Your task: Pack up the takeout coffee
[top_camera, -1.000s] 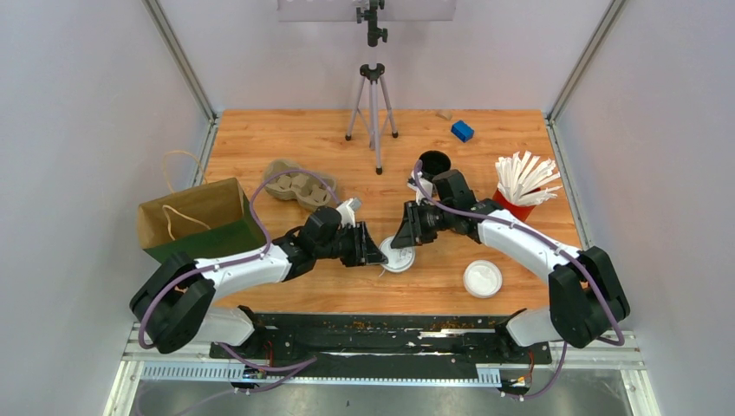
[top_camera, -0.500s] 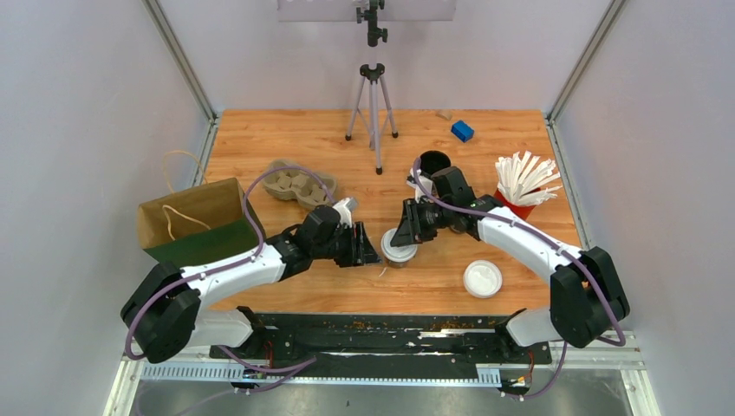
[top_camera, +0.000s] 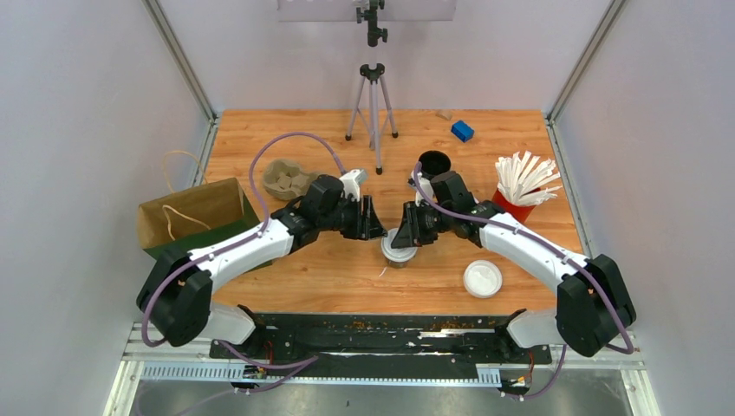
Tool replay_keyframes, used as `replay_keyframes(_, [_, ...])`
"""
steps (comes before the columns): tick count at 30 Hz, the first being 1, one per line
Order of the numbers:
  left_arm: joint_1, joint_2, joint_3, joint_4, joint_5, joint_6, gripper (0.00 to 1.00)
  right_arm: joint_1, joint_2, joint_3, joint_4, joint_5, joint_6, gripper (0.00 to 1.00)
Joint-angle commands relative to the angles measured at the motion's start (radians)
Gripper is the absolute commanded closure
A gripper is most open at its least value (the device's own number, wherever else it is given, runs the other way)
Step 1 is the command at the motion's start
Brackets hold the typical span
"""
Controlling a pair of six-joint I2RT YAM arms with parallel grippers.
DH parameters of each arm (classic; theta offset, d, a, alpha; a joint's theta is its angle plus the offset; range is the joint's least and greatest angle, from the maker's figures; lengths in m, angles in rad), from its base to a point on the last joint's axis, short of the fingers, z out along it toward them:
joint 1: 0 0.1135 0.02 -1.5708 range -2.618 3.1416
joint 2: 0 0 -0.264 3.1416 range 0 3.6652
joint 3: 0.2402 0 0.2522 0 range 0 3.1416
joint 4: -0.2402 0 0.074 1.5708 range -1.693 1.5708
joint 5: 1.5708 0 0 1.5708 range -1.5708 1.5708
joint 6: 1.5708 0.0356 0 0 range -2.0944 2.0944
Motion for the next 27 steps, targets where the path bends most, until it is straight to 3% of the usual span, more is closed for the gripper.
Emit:
replay_keyframes(1, [0.0,0.056,0.049,0.004,0.043,0.108,0.45,0.003,0.008,-0.013,0.04,0.018,0.002,0.78])
replay_keyframes(17, [0.012,0.196,0.105,0.075,0.157,0.223,0.44,0.003,0.011,-0.072,0.057,0.026,-0.012,0.79])
replay_keyframes(27, [0.02,0.263,0.065,0.084,0.116,0.207,0.56,0.001,0.0,-0.095,0.055,0.037,-0.018,0.79])
